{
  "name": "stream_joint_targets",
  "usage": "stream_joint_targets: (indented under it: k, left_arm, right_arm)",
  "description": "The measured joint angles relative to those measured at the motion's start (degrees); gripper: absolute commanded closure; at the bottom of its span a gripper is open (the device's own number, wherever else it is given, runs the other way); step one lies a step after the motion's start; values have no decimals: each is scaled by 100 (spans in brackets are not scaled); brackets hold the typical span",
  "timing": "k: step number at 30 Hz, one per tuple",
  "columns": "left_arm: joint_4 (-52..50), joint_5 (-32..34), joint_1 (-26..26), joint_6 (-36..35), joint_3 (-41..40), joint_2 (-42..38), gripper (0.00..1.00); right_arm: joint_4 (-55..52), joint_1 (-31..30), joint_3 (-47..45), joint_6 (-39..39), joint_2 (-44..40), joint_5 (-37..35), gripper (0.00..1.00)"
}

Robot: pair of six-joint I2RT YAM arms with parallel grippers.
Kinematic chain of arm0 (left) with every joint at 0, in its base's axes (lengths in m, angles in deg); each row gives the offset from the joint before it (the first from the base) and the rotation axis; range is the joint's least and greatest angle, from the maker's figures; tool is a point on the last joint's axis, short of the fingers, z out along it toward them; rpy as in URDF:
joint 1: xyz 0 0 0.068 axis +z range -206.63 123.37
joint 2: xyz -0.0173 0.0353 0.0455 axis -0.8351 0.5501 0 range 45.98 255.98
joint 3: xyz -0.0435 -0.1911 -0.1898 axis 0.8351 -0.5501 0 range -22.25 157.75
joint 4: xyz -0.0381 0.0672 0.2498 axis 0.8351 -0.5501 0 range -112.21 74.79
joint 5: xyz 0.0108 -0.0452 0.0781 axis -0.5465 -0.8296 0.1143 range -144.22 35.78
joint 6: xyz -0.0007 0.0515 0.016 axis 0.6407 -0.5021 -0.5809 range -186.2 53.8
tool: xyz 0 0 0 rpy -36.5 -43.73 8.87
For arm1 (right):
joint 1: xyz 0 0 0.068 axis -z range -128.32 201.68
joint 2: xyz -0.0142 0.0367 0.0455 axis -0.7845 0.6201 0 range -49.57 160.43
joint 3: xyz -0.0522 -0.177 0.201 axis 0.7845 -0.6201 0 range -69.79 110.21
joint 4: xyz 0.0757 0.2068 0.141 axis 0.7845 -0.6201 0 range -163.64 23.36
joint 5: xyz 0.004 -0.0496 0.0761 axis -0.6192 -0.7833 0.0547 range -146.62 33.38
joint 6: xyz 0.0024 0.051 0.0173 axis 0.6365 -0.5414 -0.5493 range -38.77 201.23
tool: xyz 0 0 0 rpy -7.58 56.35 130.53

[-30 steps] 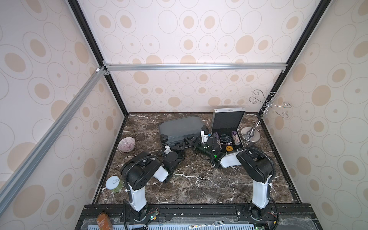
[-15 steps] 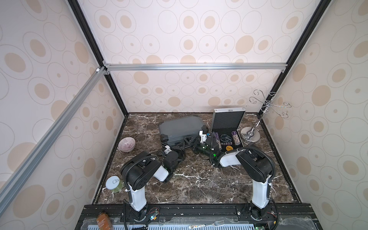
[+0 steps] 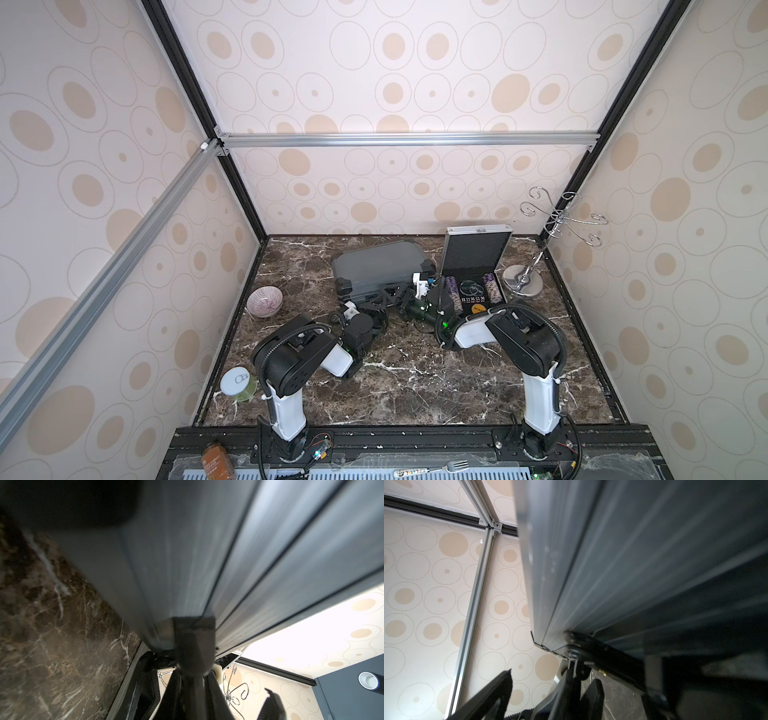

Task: Open the poker set cases
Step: Open the fastener on the poker set case.

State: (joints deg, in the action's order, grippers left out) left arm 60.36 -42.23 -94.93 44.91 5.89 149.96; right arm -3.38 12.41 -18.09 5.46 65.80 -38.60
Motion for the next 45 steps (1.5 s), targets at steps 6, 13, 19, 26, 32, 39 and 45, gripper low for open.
stream_joint_targets:
  k: [6,13,19,26,32,39,45]
  left_arm:
    - [11,13,0,-57,-2,0,100]
    - [105,-76,-39,-72,-4,0,100]
    - [109,-149,-44,-59,-4,0,100]
    - [109,-181,-46,-57,-4,0,100]
    - [111,-179,-46,-57,-9,0,100]
    - [317,-184,-63,-79,-26,0,100]
    - [407,-153,-59,-109,-26,0,100]
  right_arm:
    - [13,0,-13,-15,-20,-4,6]
    - [-63,2,-219,175,-245,-70,6]
    - [-179,7,-275,378,-328,-111,4]
    - [-208,13,-284,540,-343,-109,4]
    - [-417,11,-284,826,-448,-105,5]
    - [-629,26,-378,957,-743,-107,7]
    - [-450,44,-407,697,-743,-109,9]
